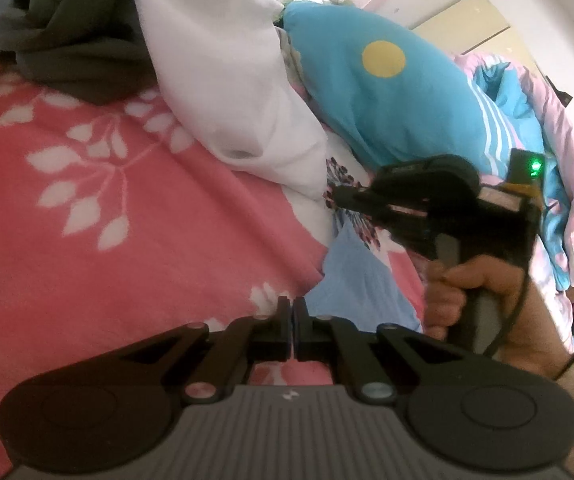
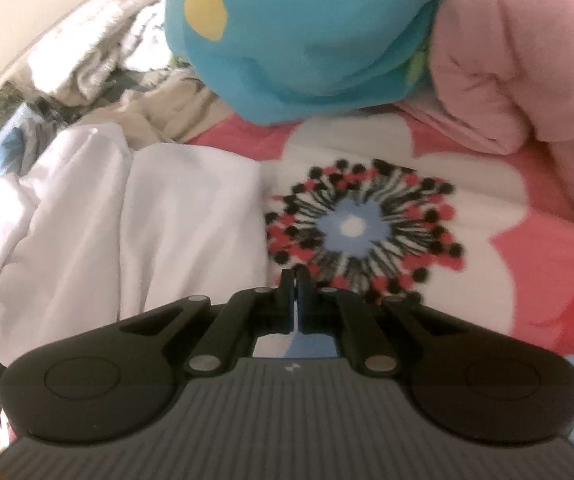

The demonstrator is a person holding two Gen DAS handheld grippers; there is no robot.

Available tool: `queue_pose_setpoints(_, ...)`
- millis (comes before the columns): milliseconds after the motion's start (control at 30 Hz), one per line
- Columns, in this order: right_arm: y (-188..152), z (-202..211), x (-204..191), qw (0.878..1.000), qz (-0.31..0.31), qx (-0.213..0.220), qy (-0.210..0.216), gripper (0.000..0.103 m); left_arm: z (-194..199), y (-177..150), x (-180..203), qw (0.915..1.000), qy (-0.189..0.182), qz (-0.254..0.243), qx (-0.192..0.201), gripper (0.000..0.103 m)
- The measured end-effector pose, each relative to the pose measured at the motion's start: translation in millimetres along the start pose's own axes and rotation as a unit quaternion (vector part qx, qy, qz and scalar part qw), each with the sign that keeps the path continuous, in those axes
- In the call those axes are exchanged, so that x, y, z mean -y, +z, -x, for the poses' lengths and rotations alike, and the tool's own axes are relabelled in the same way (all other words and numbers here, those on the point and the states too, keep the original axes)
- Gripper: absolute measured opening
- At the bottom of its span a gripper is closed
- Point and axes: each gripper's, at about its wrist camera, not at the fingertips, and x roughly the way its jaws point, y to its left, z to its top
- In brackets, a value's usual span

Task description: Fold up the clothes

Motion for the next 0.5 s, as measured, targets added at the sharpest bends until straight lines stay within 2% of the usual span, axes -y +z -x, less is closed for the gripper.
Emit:
queue_pose_setpoints(133,-3,-18,2,1.0,-0.011,0.002,0.008,0.0,0,1,-1,1.0,0.0,0.0,-0.002,0.001)
queue_pose_setpoints(233,-2,-15,6,0.999,-0.027,0.024,0.023,0.002,1,1,-2,1.0,0.0,0.0,0.0,0.001)
queue_pose_setpoints(333,-2,9,18,0.997,-0.052,0.05,0.031,0.003,4,0,-4,0.9999,0.005,0.005,0.007,0.001)
queue_pose_setpoints(500,-9,79,57,0.991,-0.087,0.097,0.017,0.004,16,7,-11,0.9987,0.025,0.017,0.042,0.001)
